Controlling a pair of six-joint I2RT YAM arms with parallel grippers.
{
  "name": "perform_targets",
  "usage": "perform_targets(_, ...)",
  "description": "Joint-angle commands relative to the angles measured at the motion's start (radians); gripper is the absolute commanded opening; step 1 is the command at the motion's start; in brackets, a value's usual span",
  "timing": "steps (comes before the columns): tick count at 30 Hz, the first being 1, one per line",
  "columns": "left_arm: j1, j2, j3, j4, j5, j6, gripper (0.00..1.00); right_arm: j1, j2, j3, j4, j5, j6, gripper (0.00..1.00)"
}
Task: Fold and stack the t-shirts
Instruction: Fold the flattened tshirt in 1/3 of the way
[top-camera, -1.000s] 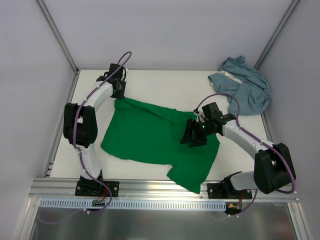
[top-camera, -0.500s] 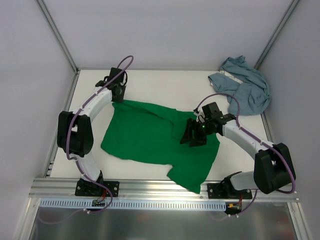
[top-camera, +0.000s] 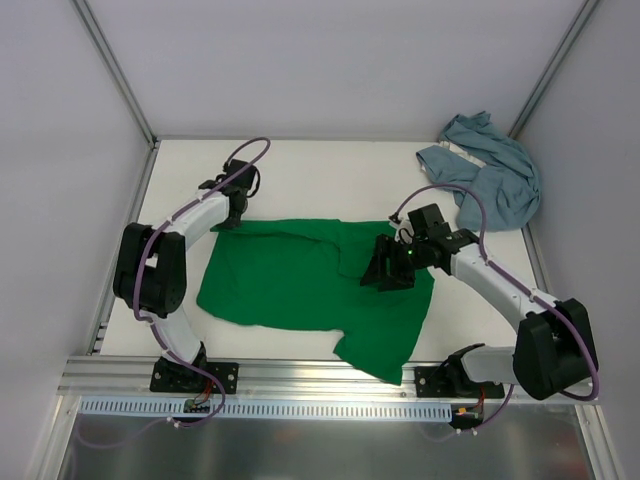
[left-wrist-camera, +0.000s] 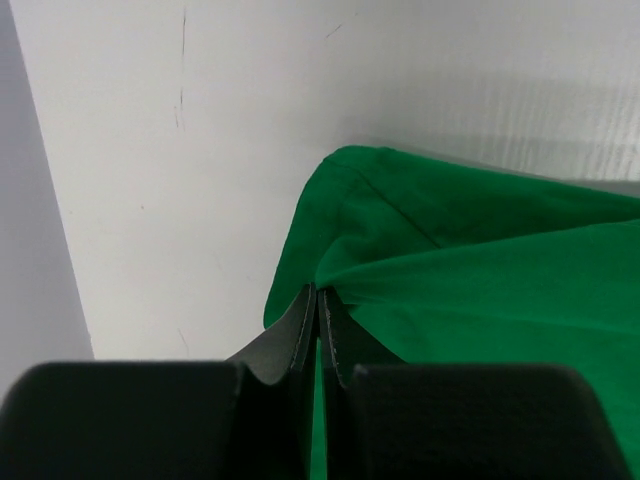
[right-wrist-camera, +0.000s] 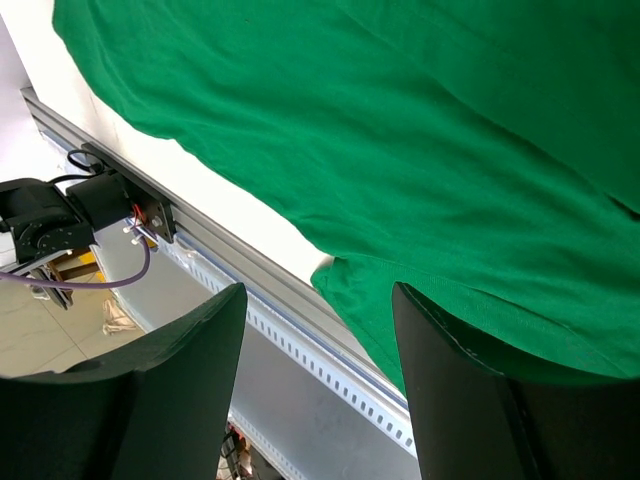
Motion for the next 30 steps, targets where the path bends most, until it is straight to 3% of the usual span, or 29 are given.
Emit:
perform_targets(1,-0.03,-0.014,-0.03,-0.006,-0.13,-0.069,0.0,-0.006,-0.049,-0.013,-0.021,-0.016,-0.006,0.64)
perform_targets(12,-0.096,0.07,-0.087,-0.074,-0.266,-0.249,0.01,-0.011,-0.094,-0.018,-0.057,-0.004,-0.027,0.64)
perform_targets(13,-0.096,0.084,-0.087,-0.087,-0.277,-0.29,0.12,-0.016,-0.103,-0.018,-0.063,-0.001,-0.03,0.64)
perform_targets(14,-0.096,0.096,-0.087,-0.101,-0.283,-0.312,0.35,-0.017,-0.109,-0.018,-0.066,0.007,-0.032,0.64)
perform_targets(16,-0.094,0.122,-0.09,-0.137,-0.304,-0.385,0.61,-0.025,-0.121,-0.011,-0.083,0.022,-0.035,0.64)
perform_targets(17,-0.097,0.122,-0.093,-0.147,-0.312,-0.407,0.92,-0.025,-0.124,-0.008,-0.089,0.027,-0.038,0.64)
perform_targets(18,-0.097,0.121,-0.102,-0.166,-0.324,-0.434,0.99,-0.028,-0.126,-0.004,-0.095,0.034,-0.043,0.64)
perform_targets(22,-0.097,0.018,-0.118,-0.197,-0.343,-0.525,0.99,-0.04,-0.123,0.021,-0.123,0.122,-0.059,0.64)
perform_targets(24,-0.101,-0.092,-0.138,-0.181,-0.28,-0.517,0.99,-0.046,-0.091,0.033,-0.121,0.145,-0.061,0.64)
perform_targets(30,-0.113,-0.431,-0.188,-0.001,0.1,-0.361,0.99,-0.066,0.053,0.065,-0.074,0.244,-0.07,0.61)
